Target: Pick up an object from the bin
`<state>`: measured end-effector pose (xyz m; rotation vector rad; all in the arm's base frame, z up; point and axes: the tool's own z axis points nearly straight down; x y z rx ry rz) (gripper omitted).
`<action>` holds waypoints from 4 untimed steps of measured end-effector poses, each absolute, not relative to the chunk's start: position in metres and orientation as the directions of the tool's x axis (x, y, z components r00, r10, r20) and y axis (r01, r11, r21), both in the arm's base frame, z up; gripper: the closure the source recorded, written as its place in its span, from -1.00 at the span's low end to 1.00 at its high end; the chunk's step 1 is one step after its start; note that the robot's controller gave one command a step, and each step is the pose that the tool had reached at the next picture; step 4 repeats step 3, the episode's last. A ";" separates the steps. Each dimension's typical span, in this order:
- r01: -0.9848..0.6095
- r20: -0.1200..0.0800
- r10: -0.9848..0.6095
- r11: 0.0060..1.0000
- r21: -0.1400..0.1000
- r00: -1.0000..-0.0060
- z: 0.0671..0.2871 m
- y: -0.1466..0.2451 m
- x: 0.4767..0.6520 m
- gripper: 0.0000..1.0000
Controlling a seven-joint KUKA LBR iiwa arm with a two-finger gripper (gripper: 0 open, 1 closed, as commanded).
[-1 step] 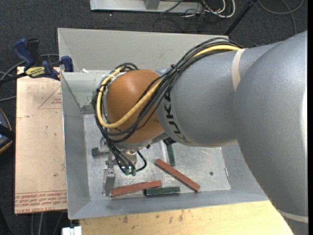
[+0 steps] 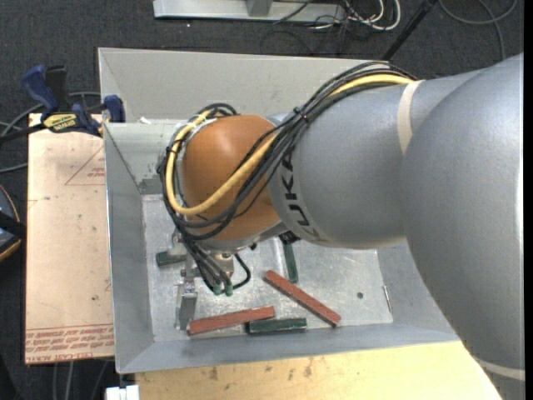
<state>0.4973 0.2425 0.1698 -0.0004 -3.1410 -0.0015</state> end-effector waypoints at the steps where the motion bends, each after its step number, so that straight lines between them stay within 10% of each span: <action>1: 0.003 -0.014 0.003 1.000 0.006 -1.000 0.074 0.178 0.490 1.00; 2: 0.003 -0.014 0.003 1.000 0.006 -1.000 0.074 0.177 0.490 1.00; 3: 0.042 -0.003 0.042 0.999 0.002 -0.999 0.228 0.154 0.496 1.00; 4: 0.042 -0.003 0.042 0.999 0.002 -0.999 0.228 0.154 0.496 1.00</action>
Offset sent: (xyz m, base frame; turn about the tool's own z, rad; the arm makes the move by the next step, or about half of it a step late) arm 0.0000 0.0000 0.0000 0.0000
